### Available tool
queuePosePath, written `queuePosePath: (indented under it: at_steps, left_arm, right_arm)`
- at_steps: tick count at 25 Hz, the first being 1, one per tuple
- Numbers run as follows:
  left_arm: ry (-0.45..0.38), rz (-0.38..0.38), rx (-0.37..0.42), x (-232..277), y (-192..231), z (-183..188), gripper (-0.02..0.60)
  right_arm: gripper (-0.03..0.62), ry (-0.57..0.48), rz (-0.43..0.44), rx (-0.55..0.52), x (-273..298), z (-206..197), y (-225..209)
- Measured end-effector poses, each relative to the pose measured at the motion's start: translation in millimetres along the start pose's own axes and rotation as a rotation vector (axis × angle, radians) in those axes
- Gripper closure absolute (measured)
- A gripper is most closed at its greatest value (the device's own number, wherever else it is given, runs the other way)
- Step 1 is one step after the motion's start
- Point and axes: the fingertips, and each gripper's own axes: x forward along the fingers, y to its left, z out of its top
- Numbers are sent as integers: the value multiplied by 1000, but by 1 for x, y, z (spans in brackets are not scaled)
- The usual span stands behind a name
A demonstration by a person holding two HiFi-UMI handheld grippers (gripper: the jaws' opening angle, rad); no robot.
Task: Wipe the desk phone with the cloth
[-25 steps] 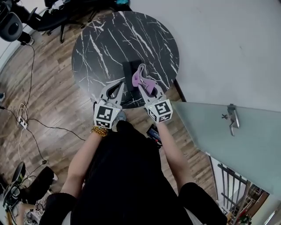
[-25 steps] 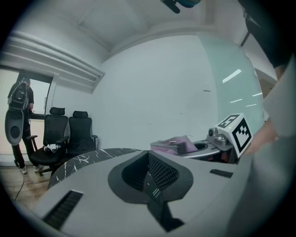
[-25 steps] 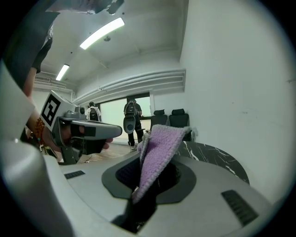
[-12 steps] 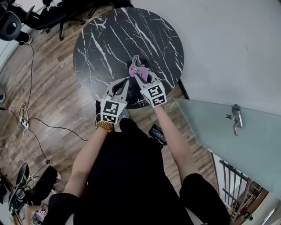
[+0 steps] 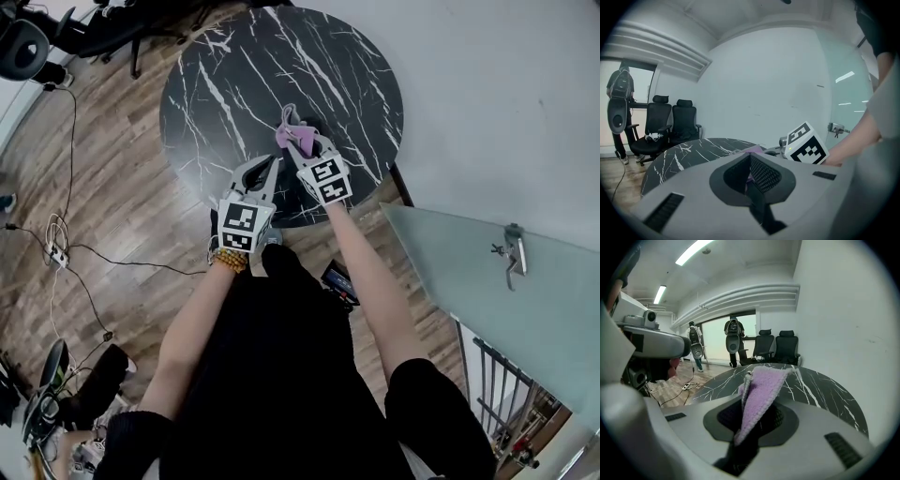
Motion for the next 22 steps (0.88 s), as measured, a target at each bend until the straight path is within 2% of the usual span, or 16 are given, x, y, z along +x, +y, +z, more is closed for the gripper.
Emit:
queuePosePath:
  at_steps: [6,11,22]
  left_arm:
    - [13,-1,4,1,-1,-4,568]
    - [14,-2,7,1,-2,-6,568]
    - [25,4,9,0,-2,-11,568]
  right_arm:
    - [513,57,47,-20,13,-18,4]
    - [513,86,62,36,20,-27,6]
    - [514,70,69,74,22,-34,7]
